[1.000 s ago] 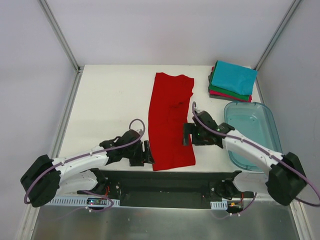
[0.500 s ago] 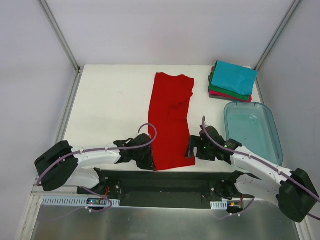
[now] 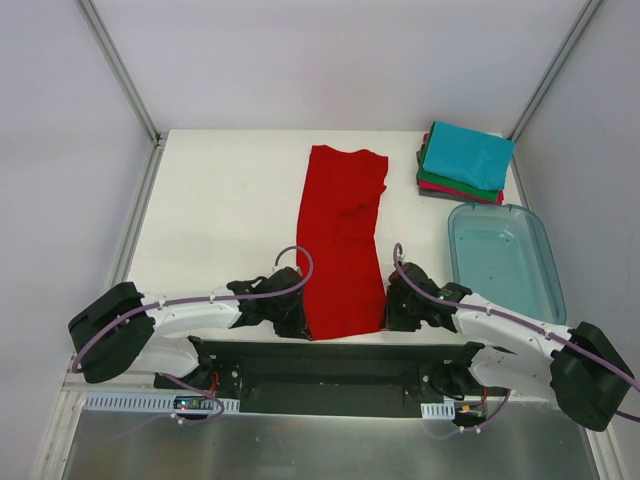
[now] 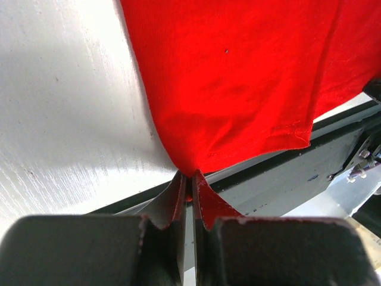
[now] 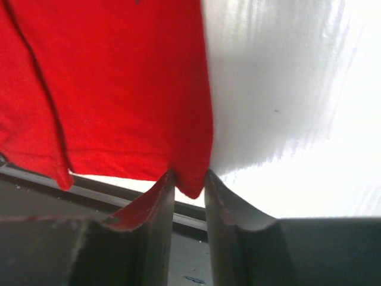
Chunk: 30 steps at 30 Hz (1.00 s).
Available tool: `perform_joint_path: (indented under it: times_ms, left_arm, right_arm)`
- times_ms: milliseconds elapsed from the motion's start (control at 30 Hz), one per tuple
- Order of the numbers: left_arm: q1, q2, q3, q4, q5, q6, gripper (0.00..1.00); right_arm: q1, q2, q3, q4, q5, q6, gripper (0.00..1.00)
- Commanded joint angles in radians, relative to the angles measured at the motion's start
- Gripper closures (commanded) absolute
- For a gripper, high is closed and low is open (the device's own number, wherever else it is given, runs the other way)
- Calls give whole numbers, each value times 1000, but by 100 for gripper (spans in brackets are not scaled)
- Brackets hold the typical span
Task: Fold and stack the t-shirts
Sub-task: Grab the bottom of the folded rectangular tshirt with both arms, then fold the folded rectangular tshirt in 1/3 of the way
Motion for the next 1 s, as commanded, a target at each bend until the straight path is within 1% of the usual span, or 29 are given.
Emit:
perform_joint_path:
  times_ms: [0, 33, 67, 100, 133, 267, 400, 467, 500, 633, 700, 833, 933, 967]
  left_arm:
    - [-16, -28, 3, 6, -4, 6, 100]
    - [-16, -37, 3, 6, 5, 16, 100]
    - [-22, -48, 2, 5, 16, 35, 100]
    - [-26, -72, -7, -3, 25, 44, 100]
    - [-31, -104, -14, -17, 28, 48, 100]
    - [-37, -264, -41, -135, -4, 87, 100]
    - [-39, -385, -63, -167, -1, 102, 100]
    - [-37, -398, -40, -173, -6, 124, 100]
    - [-37, -396, -25, -176, -10, 130, 100]
    - [-28, -353, 43, -192, -81, 145, 100]
    - [1, -315, 92, -195, -86, 174, 100]
    - [81, -249, 178, -193, -110, 211, 100]
    - [162, -188, 250, -181, -125, 272, 100]
    - [211, -162, 271, -170, -112, 292, 100]
  right_arm:
    - [30, 7, -14, -7, 69, 31, 84]
    - [47, -5, -17, -3, 61, 31, 97]
    - [61, -22, -19, -7, 48, 31, 99]
    - [90, -48, -23, -21, 45, 41, 99]
    - [109, -74, -25, -53, -3, 52, 99]
    - [242, -210, -49, -151, 0, 170, 99]
    - [319, -325, -105, -37, -37, 236, 99]
    - [321, -329, -100, 6, -34, 229, 100]
    - [322, -318, -82, -10, -9, 212, 99]
    - [314, -286, 50, -110, 155, 134, 99]
    - [272, -280, 88, -119, 198, 100, 100]
    - [163, -243, 131, -74, 212, 3, 99]
    - [60, -179, 167, 18, 155, -96, 99]
    - [22, -149, 186, 35, 137, -130, 99]
